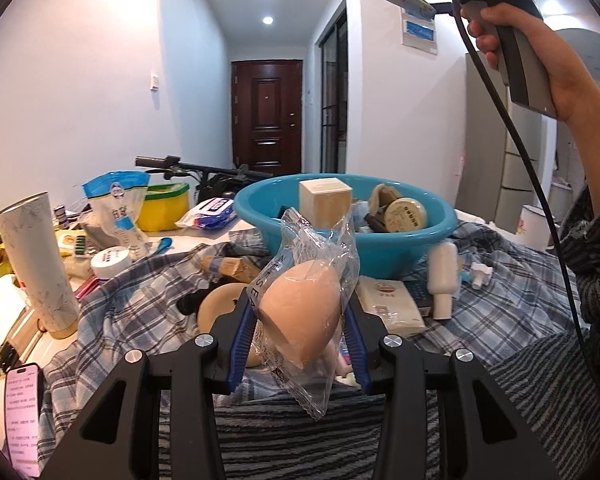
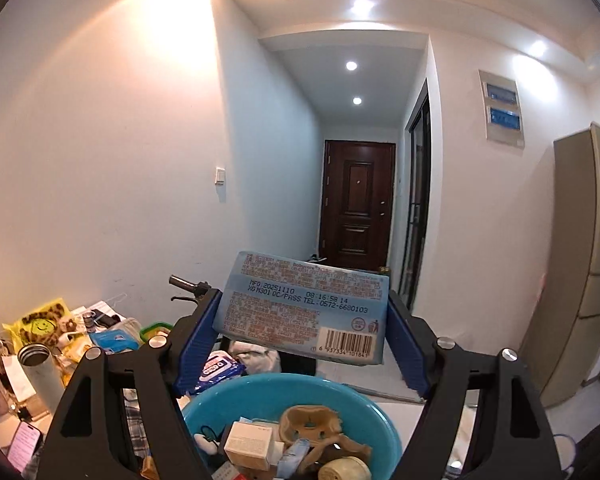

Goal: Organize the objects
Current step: 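Carry the sponge in the left tool while the right tool carries the soap box over the basin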

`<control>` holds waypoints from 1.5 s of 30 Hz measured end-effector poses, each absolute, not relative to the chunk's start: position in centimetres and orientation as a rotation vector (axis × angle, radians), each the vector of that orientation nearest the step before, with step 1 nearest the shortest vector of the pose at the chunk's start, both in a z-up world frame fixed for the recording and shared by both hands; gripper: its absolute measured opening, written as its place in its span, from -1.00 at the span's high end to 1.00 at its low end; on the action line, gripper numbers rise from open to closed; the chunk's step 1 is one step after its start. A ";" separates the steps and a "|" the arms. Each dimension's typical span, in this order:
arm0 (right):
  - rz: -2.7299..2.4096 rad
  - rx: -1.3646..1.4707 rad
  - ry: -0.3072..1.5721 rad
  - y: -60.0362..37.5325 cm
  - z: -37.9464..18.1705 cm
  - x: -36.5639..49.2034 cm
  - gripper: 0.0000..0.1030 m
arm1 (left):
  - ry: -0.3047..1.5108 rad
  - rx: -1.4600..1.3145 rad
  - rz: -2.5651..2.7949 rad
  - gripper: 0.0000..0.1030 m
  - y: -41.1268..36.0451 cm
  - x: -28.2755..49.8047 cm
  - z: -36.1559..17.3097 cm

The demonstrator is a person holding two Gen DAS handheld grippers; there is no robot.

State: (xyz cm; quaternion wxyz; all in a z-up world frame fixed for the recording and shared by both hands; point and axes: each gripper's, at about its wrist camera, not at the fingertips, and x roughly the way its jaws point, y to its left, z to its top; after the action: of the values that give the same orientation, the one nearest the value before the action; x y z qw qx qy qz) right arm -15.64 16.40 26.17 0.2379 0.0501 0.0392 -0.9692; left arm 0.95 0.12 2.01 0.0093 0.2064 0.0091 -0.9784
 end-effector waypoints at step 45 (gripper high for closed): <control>-2.519 0.337 0.082 16.3 20.4 -23.1 -0.51 | 0.051 0.450 -2.979 0.17 -3.5 -21.9 17.6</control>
State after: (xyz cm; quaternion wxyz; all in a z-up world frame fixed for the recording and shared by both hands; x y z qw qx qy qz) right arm -23.06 16.26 20.39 0.2951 0.1267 0.0306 -0.9465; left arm -21.86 -3.53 17.61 0.0642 0.1489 0.0170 -0.9866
